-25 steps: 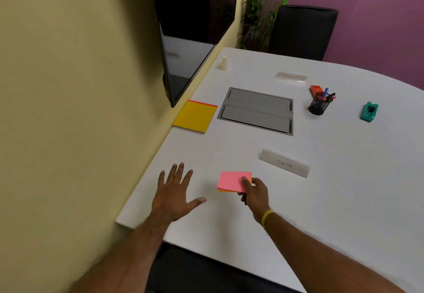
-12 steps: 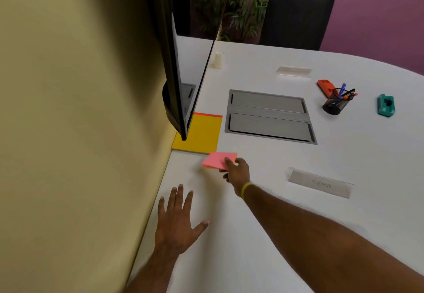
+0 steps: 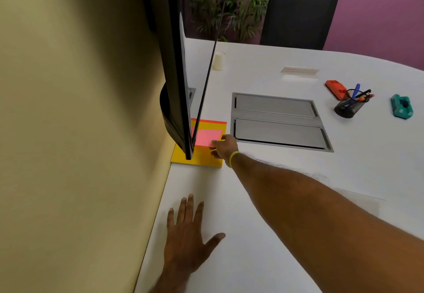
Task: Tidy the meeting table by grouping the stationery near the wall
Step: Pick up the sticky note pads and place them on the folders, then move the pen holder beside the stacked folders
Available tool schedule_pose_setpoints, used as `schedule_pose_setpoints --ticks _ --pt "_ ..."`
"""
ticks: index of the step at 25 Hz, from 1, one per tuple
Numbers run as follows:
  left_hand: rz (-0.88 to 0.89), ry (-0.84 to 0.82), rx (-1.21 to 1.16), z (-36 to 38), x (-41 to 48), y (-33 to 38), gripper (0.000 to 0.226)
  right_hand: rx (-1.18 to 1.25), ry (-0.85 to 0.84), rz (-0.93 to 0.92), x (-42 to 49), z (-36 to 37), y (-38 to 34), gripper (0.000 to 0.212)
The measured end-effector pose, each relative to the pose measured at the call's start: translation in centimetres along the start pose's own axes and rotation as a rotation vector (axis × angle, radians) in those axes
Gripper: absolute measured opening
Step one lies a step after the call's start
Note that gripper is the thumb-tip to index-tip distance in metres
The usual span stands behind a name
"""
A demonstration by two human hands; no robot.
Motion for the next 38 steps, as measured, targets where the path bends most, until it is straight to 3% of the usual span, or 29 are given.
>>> schedule_pose_setpoints --ticks 4,9,15,24,31,38 --pt "0.027 0.000 0.013 0.5 0.5 0.1 0.095 -0.176 0.018 -0.022 1.1 -0.3 1.5 0.044" --pt "0.040 -0.073 0.017 0.0 0.2 0.7 0.095 -0.791 0.007 -0.289 -2.6 -2.8 0.0 0.066" --pt "0.106 -0.049 0.042 -3.7 -0.4 4.5 0.095 -1.071 0.002 -0.359 -10.8 -10.9 5.6 0.068" --pt "0.234 0.053 0.086 -7.9 -4.0 16.6 0.099 -1.205 0.133 -0.359 -24.8 -28.0 11.8 0.082" --pt "0.301 0.112 0.125 -8.0 -10.9 30.2 0.110 -1.211 0.238 -0.421 -33.5 -42.5 15.4 0.088" --pt "0.267 0.071 0.140 -5.4 -19.5 46.1 0.107 -1.220 0.230 -0.333 -41.2 -58.4 23.2 0.089"
Point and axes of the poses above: each hand's wrist, its own x-axis towards the middle knuckle, its own z-axis out of the palm, y = z × x, the point moved 9 cm from there along x, towards the middle knuckle, and after that the axes turned 2 degrees about -x, right-handed, at the moved point
